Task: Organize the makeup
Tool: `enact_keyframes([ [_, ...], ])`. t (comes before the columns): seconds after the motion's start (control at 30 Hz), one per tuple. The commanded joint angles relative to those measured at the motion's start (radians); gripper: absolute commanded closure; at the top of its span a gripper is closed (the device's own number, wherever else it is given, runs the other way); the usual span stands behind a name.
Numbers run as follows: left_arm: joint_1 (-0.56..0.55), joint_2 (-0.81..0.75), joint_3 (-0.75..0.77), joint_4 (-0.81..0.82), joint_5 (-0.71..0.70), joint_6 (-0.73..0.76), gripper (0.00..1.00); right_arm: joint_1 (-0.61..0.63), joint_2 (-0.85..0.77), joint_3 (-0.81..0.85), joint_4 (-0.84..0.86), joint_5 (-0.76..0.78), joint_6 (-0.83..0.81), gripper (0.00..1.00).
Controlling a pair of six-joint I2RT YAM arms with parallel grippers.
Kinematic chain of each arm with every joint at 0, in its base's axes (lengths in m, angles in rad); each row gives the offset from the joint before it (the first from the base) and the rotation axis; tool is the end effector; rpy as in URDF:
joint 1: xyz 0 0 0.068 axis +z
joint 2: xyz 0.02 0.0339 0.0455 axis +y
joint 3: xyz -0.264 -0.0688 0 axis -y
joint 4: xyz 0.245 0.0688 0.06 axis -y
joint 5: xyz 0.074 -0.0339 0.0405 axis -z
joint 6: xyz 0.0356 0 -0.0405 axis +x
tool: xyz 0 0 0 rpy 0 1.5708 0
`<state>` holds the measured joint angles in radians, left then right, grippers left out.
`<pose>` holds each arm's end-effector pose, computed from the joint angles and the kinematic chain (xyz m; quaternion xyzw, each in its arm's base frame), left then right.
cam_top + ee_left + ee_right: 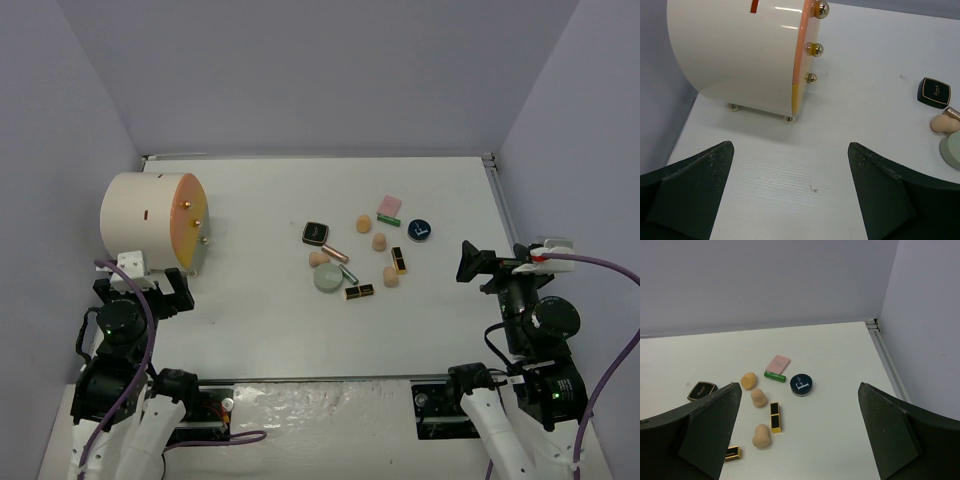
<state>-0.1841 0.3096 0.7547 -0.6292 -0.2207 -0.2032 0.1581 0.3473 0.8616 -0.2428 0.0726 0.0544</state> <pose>0.0710 -0.0053 0.3337 -0.0777 0.7637 -0.0391 0.6397 0.0607 0.0071 0.4055 -0.0025 0.6052 0.0626 0.7936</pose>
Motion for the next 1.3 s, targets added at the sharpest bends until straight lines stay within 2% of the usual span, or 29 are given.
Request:
enact_keyframes([
  [0.0, -0.006, 0.031, 0.008, 0.078, 0.019, -0.017, 0.03, 0.006, 0.001, 0.008, 0.08, 0.078, 0.029, 0.0],
  [0.3, -0.006, 0.062, 0.017, 0.069, 0.021, -0.024, 0.03, 0.006, -0.002, -0.013, 0.08, 0.094, 0.056, 0.0],
  [0.53, -0.006, 0.161, 0.088, 0.029, 0.028, -0.025, 0.03, 0.006, 0.049, -0.018, 0.078, 0.039, 0.071, 0.0],
  [0.67, -0.006, 0.291, 0.201, -0.037, 0.102, -0.004, 0.03, 0.008, 0.078, -0.007, 0.069, 0.017, 0.076, 0.0],
  [0.77, -0.006, 0.434, 0.358, -0.105, 0.155, 0.002, 0.05, 0.008, 0.08, -0.009, 0.068, -0.002, 0.076, 0.0],
  [0.9, -0.025, 0.589, 0.541, -0.186, 0.148, 0.016, 0.09, 0.01, 0.066, -0.021, 0.069, -0.004, 0.072, 0.0],
  [1.0, -0.09, 0.724, 0.665, -0.251, 0.05, 0.031, 0.09, 0.019, 0.05, -0.024, 0.069, 0.0, 0.067, 0.0],
  [1.1, -0.221, 0.844, 0.763, -0.293, -0.134, 0.041, 0.09, 0.028, 0.029, -0.035, 0.071, 0.007, 0.063, 0.0],
  [1.27, -0.371, 1.022, 0.848, -0.359, -0.385, 0.056, 0.1, 0.037, -0.016, -0.057, 0.068, 0.014, 0.058, 0.0],
])
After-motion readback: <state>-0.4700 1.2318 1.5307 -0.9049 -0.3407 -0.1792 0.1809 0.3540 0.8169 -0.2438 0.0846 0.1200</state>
